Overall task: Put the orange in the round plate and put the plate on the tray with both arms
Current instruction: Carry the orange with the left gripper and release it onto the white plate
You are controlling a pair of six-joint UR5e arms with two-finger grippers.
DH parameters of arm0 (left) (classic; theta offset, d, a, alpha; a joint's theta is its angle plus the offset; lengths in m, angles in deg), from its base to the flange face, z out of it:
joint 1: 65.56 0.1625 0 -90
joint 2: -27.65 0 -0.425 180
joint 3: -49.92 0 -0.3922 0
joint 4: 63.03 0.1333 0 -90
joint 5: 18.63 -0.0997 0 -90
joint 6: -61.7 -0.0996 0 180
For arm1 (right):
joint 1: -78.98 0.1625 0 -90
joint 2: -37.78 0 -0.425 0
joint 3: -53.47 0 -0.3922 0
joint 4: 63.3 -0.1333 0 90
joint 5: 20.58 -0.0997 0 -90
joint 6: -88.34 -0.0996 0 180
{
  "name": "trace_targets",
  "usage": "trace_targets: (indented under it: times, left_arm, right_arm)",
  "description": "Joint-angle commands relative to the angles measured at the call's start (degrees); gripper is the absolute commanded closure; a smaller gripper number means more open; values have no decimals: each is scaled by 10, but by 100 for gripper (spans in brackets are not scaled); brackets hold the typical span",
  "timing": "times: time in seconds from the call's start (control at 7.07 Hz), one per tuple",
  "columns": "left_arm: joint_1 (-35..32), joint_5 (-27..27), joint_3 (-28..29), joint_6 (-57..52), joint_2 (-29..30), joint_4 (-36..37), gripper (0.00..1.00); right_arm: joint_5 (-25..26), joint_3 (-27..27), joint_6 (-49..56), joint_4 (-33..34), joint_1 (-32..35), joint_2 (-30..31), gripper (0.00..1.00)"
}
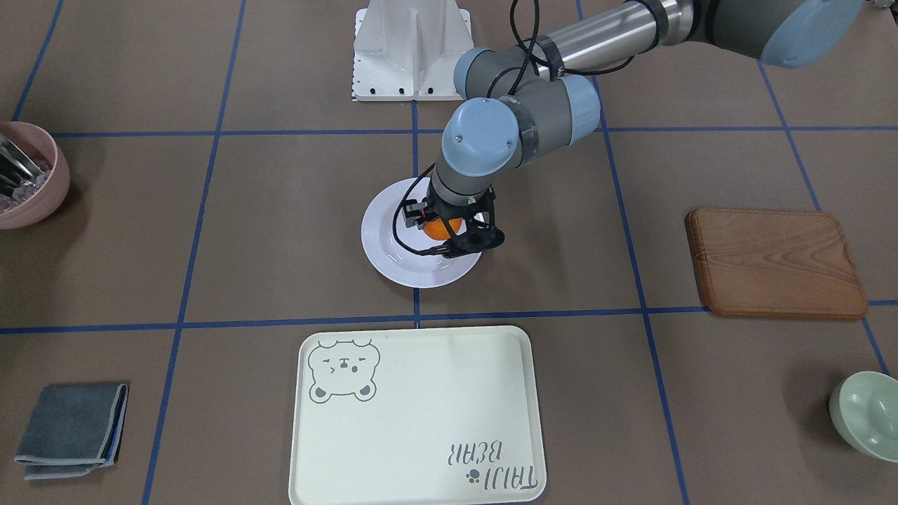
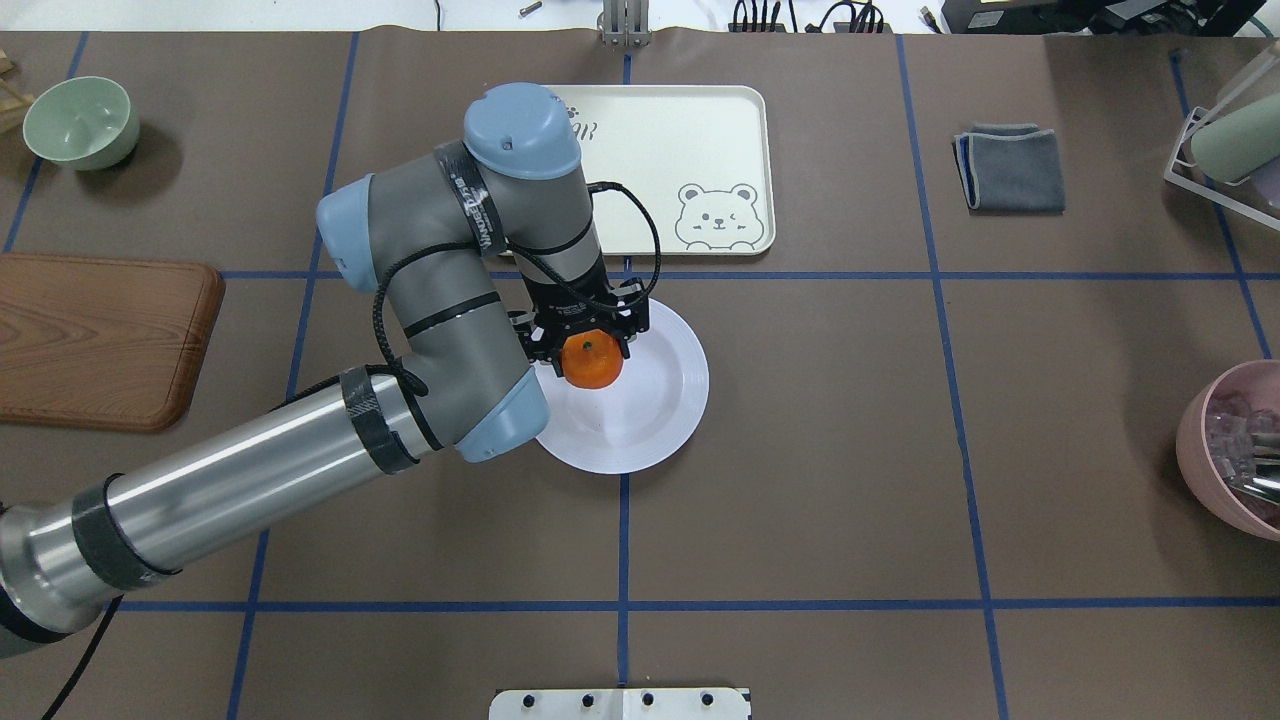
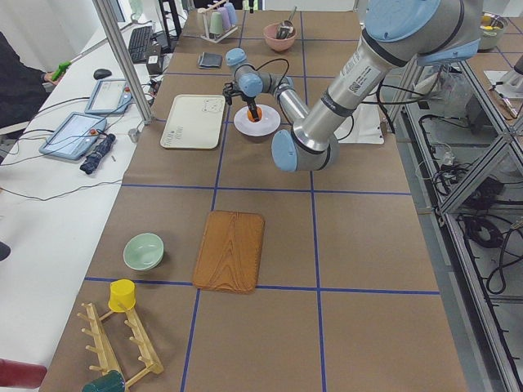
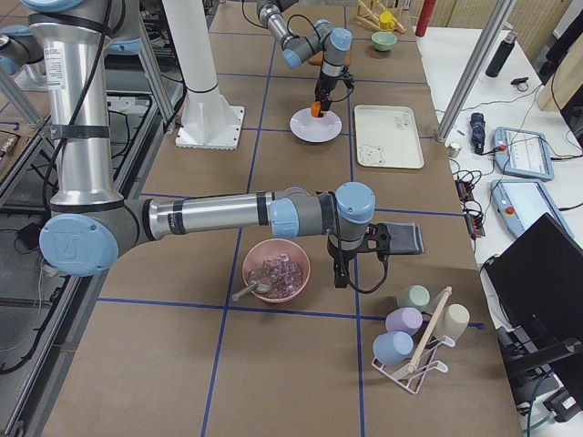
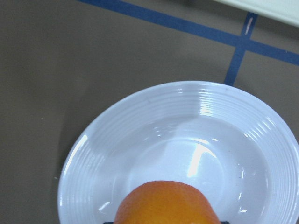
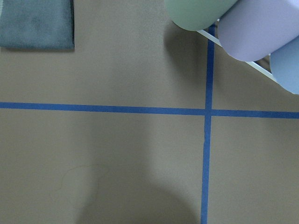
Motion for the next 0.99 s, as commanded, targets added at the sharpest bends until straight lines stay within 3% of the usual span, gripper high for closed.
trace_targets:
  times: [0.0,0.14,0.28,0.42,0.71,0.85]
  left_arm:
    - [18,-27,34,9,6,-32,100]
    - [22,-27,33,11,6,-32,100]
    - [23,-27,32,26,6,-41,18]
    - [23,-28,30,28,2,-55,2]
    - [25,-41,9,28,-8,-60,2]
    - [13,-41,-42,26,-37,-57,2]
  right_arm:
    - [0,-8,0,0,0,0,0]
    - [0,-10,0,0,0,0,0]
    - [-1,-18,0,1,0,0,0]
    - [-19,-21,0,-1,0,0,0]
    - [-32,-63,-46,-5,-27,-18,0]
    - [-31,-69,-139,-16,-63,-53,0]
